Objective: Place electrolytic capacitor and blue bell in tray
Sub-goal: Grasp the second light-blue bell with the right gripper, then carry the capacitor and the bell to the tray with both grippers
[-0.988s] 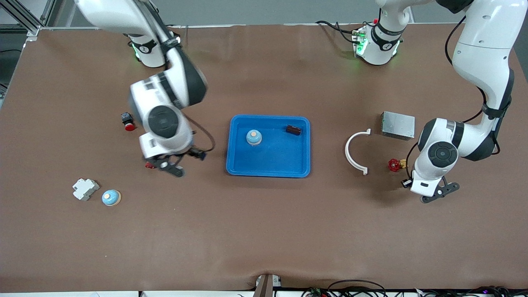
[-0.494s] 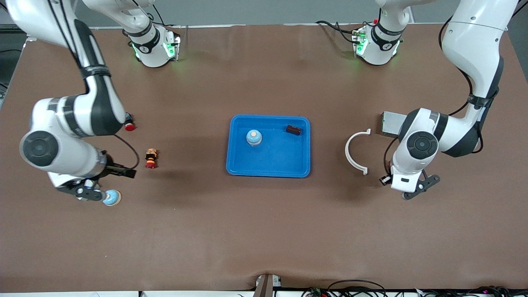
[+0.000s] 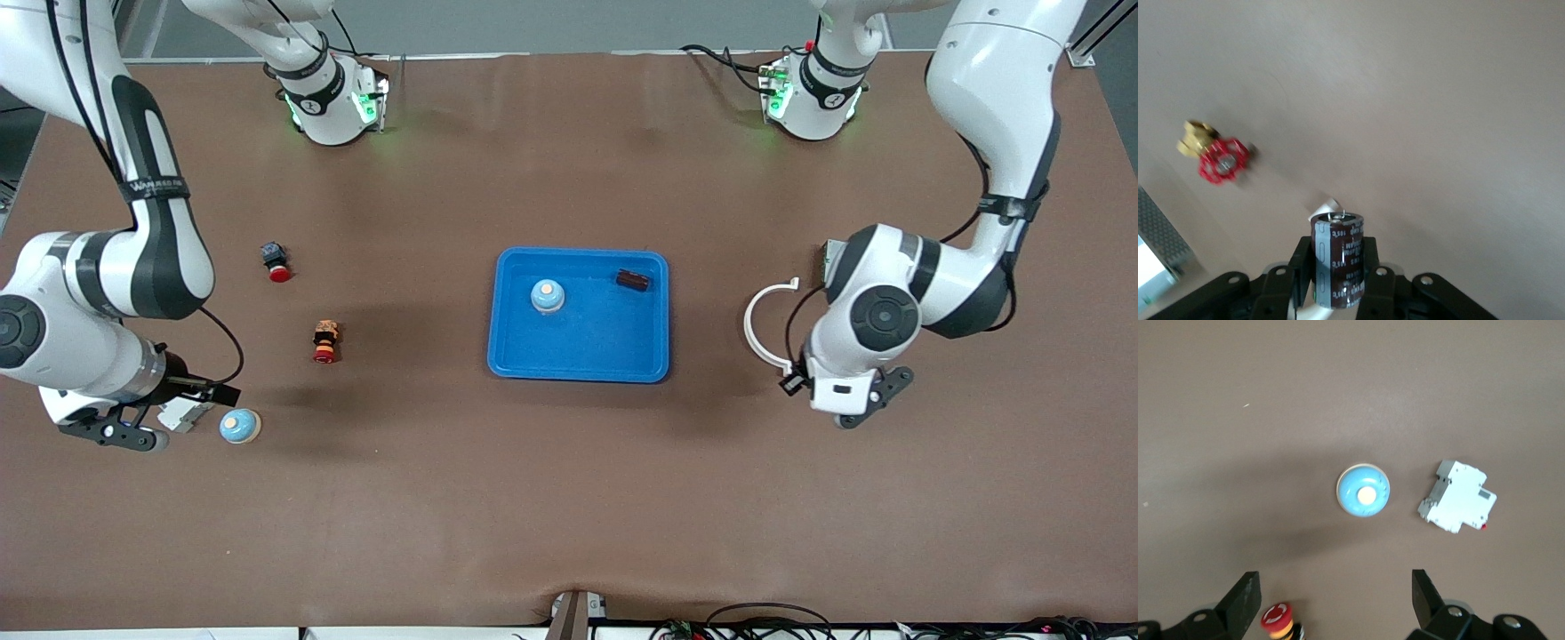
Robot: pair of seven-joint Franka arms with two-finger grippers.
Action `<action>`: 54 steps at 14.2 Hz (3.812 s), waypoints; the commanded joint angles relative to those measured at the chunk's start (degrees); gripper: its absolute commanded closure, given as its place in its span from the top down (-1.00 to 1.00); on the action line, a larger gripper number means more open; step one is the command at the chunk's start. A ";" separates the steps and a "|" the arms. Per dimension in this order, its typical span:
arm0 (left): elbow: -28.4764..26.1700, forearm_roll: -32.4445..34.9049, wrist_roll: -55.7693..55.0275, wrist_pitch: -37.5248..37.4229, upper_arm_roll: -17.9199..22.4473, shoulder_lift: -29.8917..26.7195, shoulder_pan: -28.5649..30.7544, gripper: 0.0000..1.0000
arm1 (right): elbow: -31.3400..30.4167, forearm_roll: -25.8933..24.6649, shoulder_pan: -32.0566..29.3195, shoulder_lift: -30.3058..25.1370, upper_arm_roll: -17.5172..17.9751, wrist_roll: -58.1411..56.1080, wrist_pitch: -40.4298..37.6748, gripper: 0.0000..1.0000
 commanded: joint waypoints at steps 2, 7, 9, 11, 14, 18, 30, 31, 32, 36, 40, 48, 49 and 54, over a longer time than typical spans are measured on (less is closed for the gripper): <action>3.40 -2.81 -6.86 -1.65 0.16 0.95 -4.16 -1.00 | 0.19 6.35 -4.62 3.32 1.24 -8.31 4.62 1.00; 4.72 -3.08 -12.76 -1.65 0.24 2.62 -7.51 -1.00 | 0.01 6.10 -5.24 6.92 1.15 -9.02 10.50 1.00; 4.72 -2.82 -12.42 -1.99 0.24 2.10 -7.26 -1.00 | -0.16 6.09 -5.16 8.24 1.15 -9.11 12.53 1.00; 4.81 -2.29 -11.98 -2.61 0.59 2.18 -6.99 -1.00 | -1.47 5.75 -5.16 8.86 1.15 -9.20 15.33 1.00; 5.95 -2.21 -11.63 -2.88 0.95 2.18 -6.64 -1.00 | -2.45 5.57 -5.16 9.30 1.15 -9.38 16.93 1.00; 5.95 -1.94 -8.29 -4.54 0.95 1.92 -5.23 -1.00 | -4.12 5.30 -5.24 9.83 1.06 -10.16 19.91 1.00; 5.60 -0.36 -7.85 -8.32 1.03 0.95 -4.35 -1.00 | -4.21 3.55 -6.21 12.99 0.97 -10.34 23.79 1.00; 5.60 0.51 -7.84 -8.67 0.95 0.95 -4.18 -1.00 | -4.21 3.55 -6.21 12.99 0.97 -10.34 23.79 1.00; 5.60 0.87 -7.67 -9.20 0.95 0.95 -3.83 -1.00 | -4.21 3.55 -6.12 12.99 0.97 -10.34 23.79 1.00; 5.60 0.87 -7.41 -9.91 0.95 0.25 -3.47 -1.00 | -4.12 3.63 -5.95 12.99 1.06 -9.73 23.17 -0.47; 5.78 0.87 -7.58 -9.91 0.86 0.42 -3.12 -1.00 | -4.03 3.72 -5.34 12.73 1.06 -6.66 22.73 -1.00; 6.66 -0.27 -8.98 -9.12 0.42 1.13 -4.35 -1.00 | -1.57 4.42 1.25 4.04 1.59 5.63 3.59 -1.00; 6.66 -0.36 -10.55 -8.94 0.16 1.74 -4.44 -1.00 | -1.66 4.42 2.74 2.90 1.59 8.96 2.09 -1.00; 5.61 -9.72 -20.56 -2.73 0.16 3.94 -8.39 -1.00 | -2.19 5.56 10.38 -1.32 1.76 24.34 -2.22 -1.00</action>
